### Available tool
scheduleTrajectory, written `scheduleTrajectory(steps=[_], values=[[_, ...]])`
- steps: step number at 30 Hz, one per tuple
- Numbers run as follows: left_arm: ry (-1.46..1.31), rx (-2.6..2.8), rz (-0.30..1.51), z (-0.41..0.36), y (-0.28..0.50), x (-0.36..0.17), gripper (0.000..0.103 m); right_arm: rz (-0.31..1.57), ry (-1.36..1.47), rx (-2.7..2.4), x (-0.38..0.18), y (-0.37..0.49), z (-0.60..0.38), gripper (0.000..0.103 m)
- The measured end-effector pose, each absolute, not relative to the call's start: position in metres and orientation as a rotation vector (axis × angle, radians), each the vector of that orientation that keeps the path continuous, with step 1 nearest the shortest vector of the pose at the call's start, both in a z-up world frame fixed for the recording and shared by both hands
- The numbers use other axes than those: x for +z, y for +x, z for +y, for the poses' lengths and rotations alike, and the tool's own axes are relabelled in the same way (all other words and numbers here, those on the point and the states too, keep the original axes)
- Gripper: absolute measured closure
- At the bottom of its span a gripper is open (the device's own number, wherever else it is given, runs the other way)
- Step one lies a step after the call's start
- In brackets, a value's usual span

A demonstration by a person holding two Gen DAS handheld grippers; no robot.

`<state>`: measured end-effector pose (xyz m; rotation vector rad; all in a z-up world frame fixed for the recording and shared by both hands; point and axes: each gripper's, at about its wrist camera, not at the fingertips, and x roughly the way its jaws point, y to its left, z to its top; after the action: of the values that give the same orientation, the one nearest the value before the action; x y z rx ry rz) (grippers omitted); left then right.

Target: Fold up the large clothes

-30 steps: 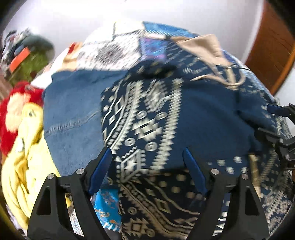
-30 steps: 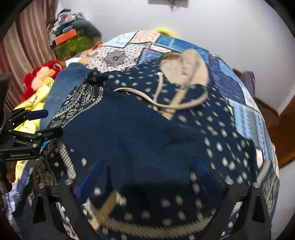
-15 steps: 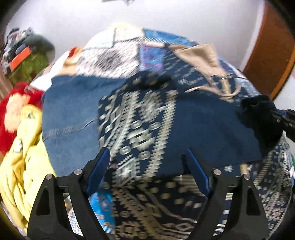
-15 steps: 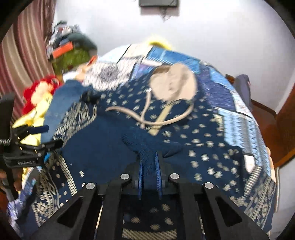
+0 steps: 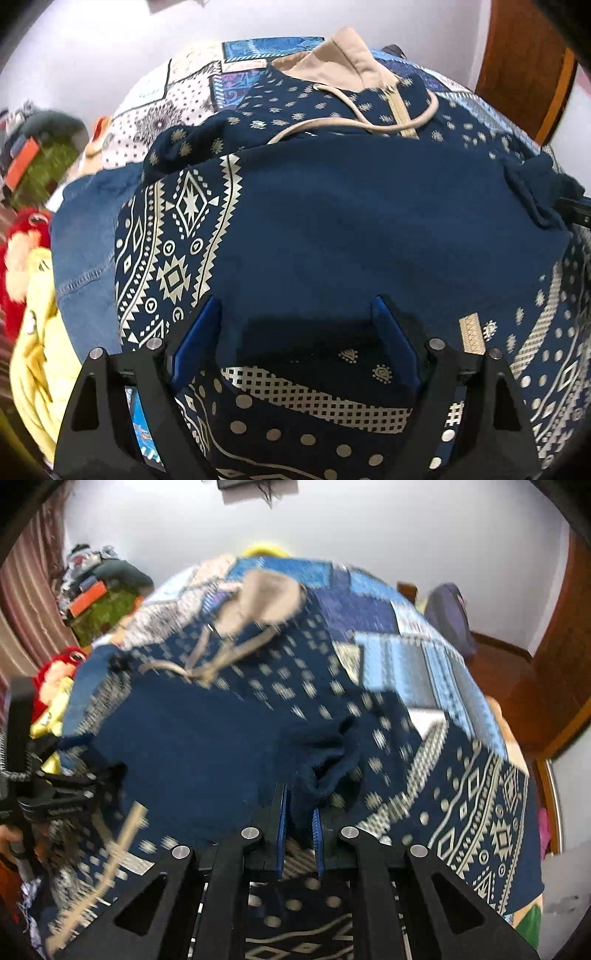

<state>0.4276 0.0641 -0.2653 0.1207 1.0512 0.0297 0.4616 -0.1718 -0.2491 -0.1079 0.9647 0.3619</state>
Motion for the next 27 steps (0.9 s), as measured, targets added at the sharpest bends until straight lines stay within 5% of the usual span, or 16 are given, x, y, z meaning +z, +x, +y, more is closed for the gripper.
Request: scheduleTrajectory(steps=[13, 27], values=[[0.002, 0.031, 1.078, 0.085, 0.435, -0.276, 0.003, 0.922, -0.404, 0.074, -0.262, 0.452, -0.190, 0.093], [-0.003, 0.006, 1.016, 0.060, 0.424, -0.237, 0.004, 1.037, -0.149, 0.054, -0.271, 0.436, -0.314, 0.093]])
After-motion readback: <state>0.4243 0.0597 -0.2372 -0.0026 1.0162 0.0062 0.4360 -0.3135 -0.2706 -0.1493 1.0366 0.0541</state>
